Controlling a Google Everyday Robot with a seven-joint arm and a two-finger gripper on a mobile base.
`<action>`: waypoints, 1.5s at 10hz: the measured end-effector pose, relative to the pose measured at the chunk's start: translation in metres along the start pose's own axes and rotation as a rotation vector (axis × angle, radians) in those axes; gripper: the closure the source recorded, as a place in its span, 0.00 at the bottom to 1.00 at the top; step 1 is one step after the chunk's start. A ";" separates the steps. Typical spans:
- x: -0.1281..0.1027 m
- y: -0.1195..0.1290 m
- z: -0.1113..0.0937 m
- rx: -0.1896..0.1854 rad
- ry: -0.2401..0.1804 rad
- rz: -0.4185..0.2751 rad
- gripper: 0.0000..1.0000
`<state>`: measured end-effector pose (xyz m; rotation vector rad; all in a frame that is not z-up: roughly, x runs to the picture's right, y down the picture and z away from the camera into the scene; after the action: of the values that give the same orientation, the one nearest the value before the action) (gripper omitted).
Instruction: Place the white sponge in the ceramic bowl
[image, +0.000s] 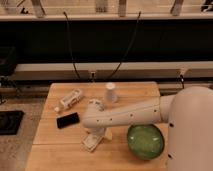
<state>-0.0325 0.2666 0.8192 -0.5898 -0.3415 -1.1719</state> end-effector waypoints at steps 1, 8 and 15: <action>0.000 0.000 -0.001 0.000 0.000 0.000 0.20; -0.001 0.000 -0.002 0.000 -0.004 -0.004 0.40; -0.002 0.001 -0.013 -0.002 -0.005 -0.006 0.57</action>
<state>-0.0333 0.2603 0.8075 -0.5941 -0.3458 -1.1767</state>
